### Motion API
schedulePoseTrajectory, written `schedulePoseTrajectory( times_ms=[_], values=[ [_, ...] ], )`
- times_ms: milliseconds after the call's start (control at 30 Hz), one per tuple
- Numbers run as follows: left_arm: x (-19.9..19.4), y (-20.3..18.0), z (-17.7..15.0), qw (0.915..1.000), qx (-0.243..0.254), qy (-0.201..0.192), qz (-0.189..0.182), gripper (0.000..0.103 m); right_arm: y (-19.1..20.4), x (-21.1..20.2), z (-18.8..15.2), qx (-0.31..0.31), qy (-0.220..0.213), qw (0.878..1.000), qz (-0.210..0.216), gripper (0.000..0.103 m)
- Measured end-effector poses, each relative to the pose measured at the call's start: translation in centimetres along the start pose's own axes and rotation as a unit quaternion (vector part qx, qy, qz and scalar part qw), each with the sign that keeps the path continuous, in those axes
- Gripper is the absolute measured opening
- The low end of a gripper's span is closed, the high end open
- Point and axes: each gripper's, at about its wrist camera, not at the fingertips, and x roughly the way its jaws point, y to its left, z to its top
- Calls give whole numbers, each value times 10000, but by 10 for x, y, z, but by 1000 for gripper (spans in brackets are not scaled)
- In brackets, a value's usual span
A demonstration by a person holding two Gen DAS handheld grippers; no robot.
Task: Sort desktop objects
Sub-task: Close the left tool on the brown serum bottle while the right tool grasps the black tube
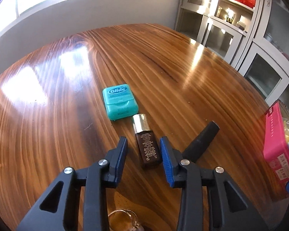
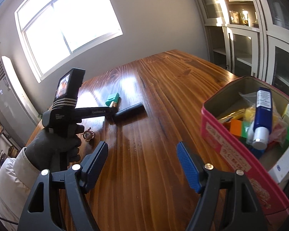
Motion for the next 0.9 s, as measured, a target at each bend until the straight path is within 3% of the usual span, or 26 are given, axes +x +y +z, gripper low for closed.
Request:
schedulePoseTrajectory(
  times_ms=[167, 400, 600, 700, 900],
  values=[
    [-1, 6, -2, 9999, 36, -69, 72, 23, 12, 14, 4, -214, 91, 9997, -7, 77],
    [-19, 15, -13, 9992, 173, -316, 152, 22, 32, 45, 23, -483, 243, 9985, -50, 77],
    [-44, 42, -25, 9981, -51, -581, 218, 22, 46, 84, 37, -635, 502, 9967, -89, 77],
    [-49, 52, -29, 9977, -169, -613, 241, 22, 54, 109, 43, -743, 696, 9946, -179, 64],
    [-47, 62, -28, 9973, -314, -613, 247, 22, 61, 151, 60, -669, 908, 9929, -369, 54]
  ],
)
